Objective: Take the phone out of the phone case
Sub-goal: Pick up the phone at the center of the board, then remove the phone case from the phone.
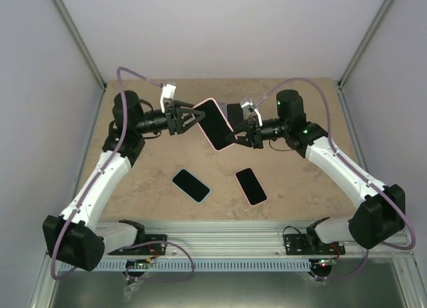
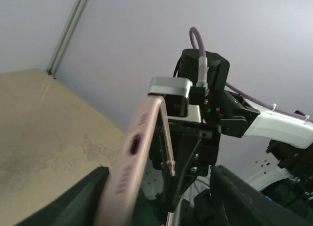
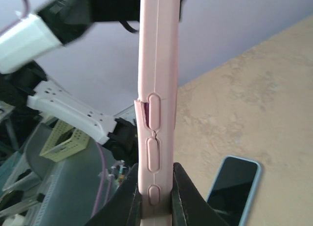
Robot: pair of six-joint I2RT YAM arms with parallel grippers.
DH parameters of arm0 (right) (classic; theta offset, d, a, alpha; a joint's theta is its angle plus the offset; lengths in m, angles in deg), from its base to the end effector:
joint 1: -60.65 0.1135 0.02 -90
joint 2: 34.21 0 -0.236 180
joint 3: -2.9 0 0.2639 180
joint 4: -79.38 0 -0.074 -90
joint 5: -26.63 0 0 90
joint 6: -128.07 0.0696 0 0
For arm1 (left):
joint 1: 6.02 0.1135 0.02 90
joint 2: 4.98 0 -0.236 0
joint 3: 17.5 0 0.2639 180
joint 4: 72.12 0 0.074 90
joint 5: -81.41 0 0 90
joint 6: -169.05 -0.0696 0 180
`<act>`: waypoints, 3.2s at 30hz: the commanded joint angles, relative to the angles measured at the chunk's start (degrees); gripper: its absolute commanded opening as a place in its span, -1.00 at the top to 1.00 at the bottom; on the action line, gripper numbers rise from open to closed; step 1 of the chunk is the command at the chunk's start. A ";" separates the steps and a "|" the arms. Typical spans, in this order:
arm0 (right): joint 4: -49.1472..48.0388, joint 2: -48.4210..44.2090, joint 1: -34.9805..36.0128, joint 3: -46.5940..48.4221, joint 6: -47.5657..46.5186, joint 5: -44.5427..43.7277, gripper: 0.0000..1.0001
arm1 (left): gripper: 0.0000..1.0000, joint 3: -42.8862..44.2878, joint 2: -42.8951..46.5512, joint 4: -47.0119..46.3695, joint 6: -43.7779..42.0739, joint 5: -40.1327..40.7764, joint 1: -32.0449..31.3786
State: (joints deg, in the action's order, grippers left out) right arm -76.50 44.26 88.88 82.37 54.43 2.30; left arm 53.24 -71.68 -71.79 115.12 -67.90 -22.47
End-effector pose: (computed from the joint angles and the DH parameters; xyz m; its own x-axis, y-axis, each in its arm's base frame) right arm 0.2617 0.2125 0.3090 -0.5948 -0.1876 -0.7817 -0.7980 0.0203 0.6023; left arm 0.2700 -0.1421 0.3559 -0.5195 -0.1599 -0.8394 0.8186 0.1885 -0.5426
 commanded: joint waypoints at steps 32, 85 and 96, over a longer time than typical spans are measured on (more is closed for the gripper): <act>37.52 -0.86 9.29 2.07 -47.67 -29.79 0.99 | -0.48 32.41 -21.50 86.95 -89.60 16.13 -9.94; -31.82 -0.09 -17.38 5.88 35.15 -4.22 -0.90 | 1.00 -1.36 -9.78 -46.68 37.98 6.74 3.45; -39.20 4.05 -9.69 4.60 43.47 -6.81 -0.59 | 1.00 -7.28 -8.65 -47.88 37.38 12.36 -2.43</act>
State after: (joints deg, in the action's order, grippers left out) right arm -110.12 46.10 77.47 88.27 92.46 -3.78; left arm 45.90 -81.71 -112.12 151.12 -59.44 -24.09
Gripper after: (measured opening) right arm 0.848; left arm 0.109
